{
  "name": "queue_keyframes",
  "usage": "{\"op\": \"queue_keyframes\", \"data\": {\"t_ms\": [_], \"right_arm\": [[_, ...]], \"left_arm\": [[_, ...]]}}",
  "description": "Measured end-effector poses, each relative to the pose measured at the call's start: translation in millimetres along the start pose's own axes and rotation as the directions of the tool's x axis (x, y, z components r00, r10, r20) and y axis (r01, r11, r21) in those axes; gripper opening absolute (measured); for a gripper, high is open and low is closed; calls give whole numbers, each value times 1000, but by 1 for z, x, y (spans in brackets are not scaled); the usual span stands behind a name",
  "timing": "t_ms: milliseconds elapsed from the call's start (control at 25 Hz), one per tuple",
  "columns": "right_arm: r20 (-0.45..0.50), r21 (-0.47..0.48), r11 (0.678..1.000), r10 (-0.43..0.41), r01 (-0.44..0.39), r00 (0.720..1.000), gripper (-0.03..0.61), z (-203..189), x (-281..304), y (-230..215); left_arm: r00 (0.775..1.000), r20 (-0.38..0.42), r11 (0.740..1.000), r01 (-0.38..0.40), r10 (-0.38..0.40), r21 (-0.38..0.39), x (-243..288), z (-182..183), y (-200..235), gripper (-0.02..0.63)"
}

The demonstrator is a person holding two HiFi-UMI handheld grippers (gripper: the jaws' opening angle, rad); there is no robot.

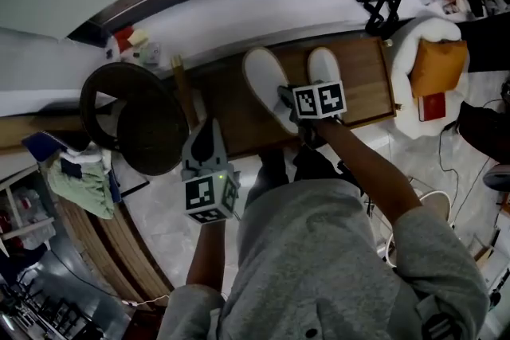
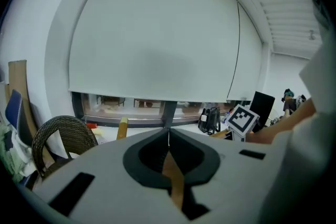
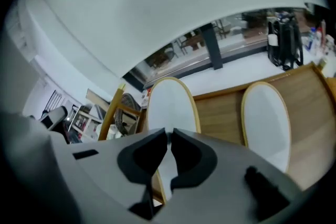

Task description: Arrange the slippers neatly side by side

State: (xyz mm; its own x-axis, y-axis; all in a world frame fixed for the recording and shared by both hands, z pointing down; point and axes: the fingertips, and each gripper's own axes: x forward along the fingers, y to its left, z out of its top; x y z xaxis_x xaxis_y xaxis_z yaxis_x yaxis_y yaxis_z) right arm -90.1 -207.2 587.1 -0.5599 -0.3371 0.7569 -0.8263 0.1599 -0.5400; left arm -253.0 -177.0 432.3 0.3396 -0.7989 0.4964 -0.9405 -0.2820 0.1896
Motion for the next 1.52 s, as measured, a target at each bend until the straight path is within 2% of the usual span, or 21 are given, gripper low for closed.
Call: {"op": "queue_keyframes", "data": {"t_ms": [240, 480, 640, 880, 1040, 1280, 1440, 1520], "right_arm": [[26, 223, 967, -129, 120, 991, 40, -21, -5, -45], [-3, 352, 917, -197, 185, 980, 40, -41, -6, -76], [-29, 362, 908, -217, 212, 976, 40, -49, -6, -89], [-27, 303, 920, -254, 250, 967, 40, -46, -4, -94], [-33, 329, 911, -251, 247, 968, 40, -48, -3, -96], [-5, 330, 921, -218, 208, 976, 46, -43, -3, -94], [25, 350, 927, -157, 139, 987, 126, -38, -11, -89], [34, 345, 933, -124, 104, 992, 138, -36, -19, -85]], "left_arm": [[998, -23, 997, 57, -55, 49, 13, 3, -27, 15], [996, -34, 994, 88, -86, 71, 18, 3, -42, 15], [995, -51, 993, 87, -83, 83, 18, 2, -46, 15], [996, -51, 994, 77, -74, 73, 18, 2, -48, 15], [996, -54, 995, 70, -66, 76, 15, 1, -49, 15], [997, -53, 995, 59, -55, 78, 16, 4, -50, 15], [997, -43, 995, 62, -59, 76, 17, 4, -56, 15], [997, -33, 995, 65, -63, 79, 16, 6, -62, 15]]}}
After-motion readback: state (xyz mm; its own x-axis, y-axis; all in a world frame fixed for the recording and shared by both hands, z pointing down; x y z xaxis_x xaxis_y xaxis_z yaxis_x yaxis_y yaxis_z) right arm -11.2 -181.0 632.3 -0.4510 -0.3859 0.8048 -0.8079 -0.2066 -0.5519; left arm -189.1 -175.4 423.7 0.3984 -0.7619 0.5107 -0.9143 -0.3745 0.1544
